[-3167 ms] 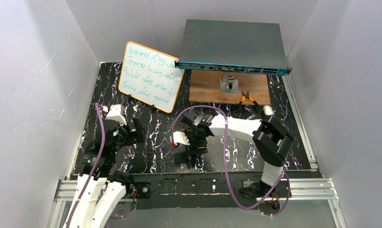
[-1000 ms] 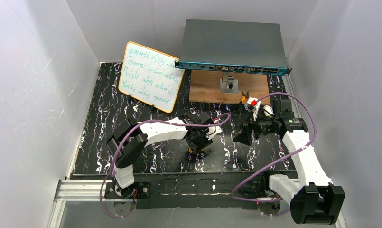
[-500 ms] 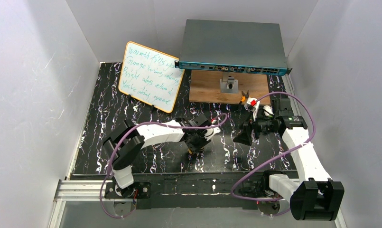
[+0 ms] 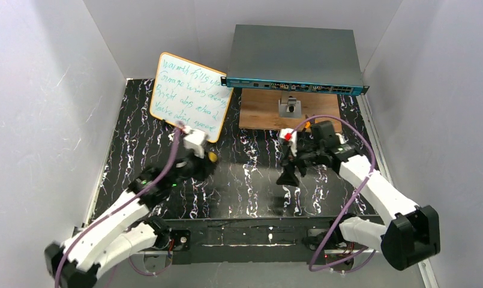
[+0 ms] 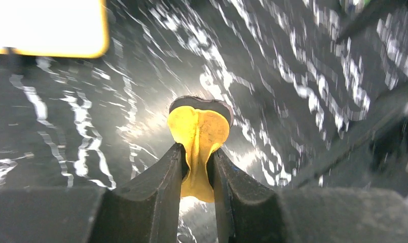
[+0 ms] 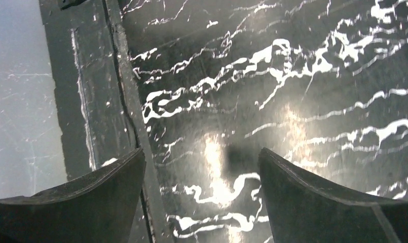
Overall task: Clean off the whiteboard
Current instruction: Pick up the whiteboard eraser from the center of the board, then pick up the whiteboard from the whiteboard stand, then erase the whiteboard.
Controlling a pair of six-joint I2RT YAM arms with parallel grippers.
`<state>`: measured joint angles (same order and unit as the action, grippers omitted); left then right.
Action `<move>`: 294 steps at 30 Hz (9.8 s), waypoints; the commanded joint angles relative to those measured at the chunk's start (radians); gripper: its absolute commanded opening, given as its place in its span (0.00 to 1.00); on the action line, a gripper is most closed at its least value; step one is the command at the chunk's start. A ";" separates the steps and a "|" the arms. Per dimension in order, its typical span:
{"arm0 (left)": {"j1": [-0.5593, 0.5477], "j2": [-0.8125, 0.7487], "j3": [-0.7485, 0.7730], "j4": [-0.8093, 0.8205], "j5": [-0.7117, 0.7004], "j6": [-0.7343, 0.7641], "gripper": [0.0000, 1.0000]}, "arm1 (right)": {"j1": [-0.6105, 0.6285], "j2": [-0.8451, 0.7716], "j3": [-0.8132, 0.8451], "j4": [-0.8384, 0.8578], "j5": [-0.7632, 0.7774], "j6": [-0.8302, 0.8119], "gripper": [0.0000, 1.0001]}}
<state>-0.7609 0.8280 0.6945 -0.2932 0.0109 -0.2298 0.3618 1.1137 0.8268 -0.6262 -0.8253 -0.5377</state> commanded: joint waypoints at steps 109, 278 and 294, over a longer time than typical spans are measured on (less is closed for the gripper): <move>0.215 -0.510 0.347 -0.448 -0.231 -0.139 0.00 | 0.431 1.025 0.408 2.160 0.273 1.757 0.01; 0.229 0.427 0.236 0.409 0.088 -0.062 0.00 | -0.457 -0.141 0.008 -0.199 -0.419 -0.075 0.01; 0.173 0.377 0.134 0.430 0.134 -0.030 0.00 | -0.457 -0.147 -0.010 -0.215 -0.439 -0.114 0.01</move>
<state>-0.5819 1.2190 0.8154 0.1421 0.1566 -0.2882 -0.1143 0.9855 0.8318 -0.8173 -1.1748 -0.5503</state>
